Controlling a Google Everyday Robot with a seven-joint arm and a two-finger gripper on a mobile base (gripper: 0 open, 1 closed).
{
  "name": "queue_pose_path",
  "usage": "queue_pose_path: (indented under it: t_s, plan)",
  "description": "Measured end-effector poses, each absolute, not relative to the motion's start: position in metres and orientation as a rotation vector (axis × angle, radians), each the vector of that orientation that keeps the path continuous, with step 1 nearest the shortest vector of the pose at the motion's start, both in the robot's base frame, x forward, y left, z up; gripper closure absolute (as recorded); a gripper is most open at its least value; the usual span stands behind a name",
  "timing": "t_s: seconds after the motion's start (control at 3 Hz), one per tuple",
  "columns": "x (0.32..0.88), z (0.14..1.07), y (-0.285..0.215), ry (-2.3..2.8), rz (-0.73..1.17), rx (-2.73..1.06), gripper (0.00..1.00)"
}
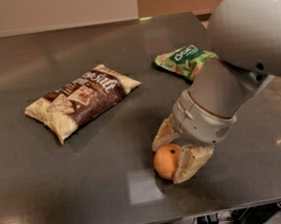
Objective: Pick orange
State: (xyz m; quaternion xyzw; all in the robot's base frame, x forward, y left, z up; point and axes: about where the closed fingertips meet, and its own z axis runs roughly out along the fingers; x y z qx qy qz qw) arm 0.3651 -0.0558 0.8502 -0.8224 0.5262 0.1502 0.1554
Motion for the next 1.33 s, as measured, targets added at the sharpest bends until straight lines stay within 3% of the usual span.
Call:
queue_pose_path:
  t_s: [0.33,0.67,1.33]
  plan:
    - [0.368,0.864,-0.058,1.521,0.438,-2.331,0.86]
    - [0.381,0.884,-0.062,1.561,0.446,-2.302,1.0]
    - [0.391,0.952,-0.065,1.582,0.488,-2.244,1.0]
